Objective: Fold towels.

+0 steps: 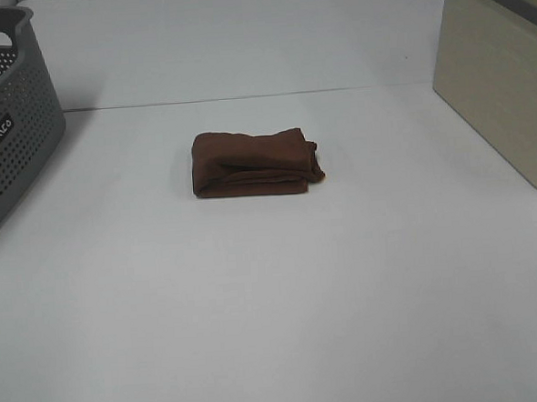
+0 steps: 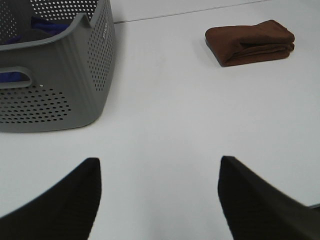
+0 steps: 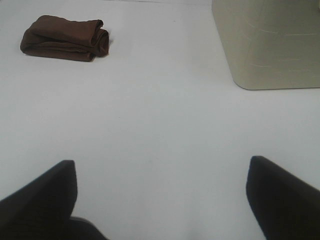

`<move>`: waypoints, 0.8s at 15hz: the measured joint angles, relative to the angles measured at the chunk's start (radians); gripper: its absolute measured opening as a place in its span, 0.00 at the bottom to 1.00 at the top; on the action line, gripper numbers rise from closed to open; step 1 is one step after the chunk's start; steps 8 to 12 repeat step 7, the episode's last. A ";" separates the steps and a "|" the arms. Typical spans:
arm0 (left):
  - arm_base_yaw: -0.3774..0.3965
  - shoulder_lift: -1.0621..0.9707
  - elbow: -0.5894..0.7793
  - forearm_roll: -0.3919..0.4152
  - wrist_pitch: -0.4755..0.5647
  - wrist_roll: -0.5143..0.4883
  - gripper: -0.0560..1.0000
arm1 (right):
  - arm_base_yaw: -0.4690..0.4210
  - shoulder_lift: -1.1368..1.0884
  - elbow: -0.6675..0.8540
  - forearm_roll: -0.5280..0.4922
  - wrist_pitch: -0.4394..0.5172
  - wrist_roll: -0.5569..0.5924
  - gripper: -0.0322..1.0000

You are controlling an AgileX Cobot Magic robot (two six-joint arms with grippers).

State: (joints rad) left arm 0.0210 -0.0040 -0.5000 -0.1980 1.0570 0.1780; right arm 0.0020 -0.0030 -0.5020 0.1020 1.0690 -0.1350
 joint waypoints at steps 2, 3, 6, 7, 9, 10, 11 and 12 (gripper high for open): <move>0.000 0.000 0.000 0.000 0.000 0.000 0.66 | 0.000 0.000 0.000 0.000 -0.001 0.000 0.86; 0.000 0.000 0.000 0.000 0.000 0.000 0.66 | 0.000 0.000 0.000 0.000 -0.001 0.000 0.86; 0.000 0.000 0.000 0.000 0.000 0.000 0.66 | 0.000 0.000 0.000 0.000 -0.001 0.000 0.86; 0.000 0.000 0.000 0.000 0.000 0.000 0.66 | 0.000 0.000 0.000 0.000 -0.001 0.000 0.86; 0.000 0.000 0.000 0.000 0.000 0.000 0.66 | 0.000 0.000 0.000 0.000 -0.001 0.000 0.86; 0.000 0.000 0.000 0.000 0.000 0.000 0.66 | 0.000 0.000 0.000 0.000 -0.001 0.000 0.86; 0.000 0.000 0.000 0.000 0.000 0.000 0.66 | 0.000 0.000 0.000 0.000 -0.001 0.000 0.86; 0.000 0.000 0.000 0.000 0.000 0.000 0.66 | 0.000 0.000 0.000 0.000 -0.001 0.000 0.86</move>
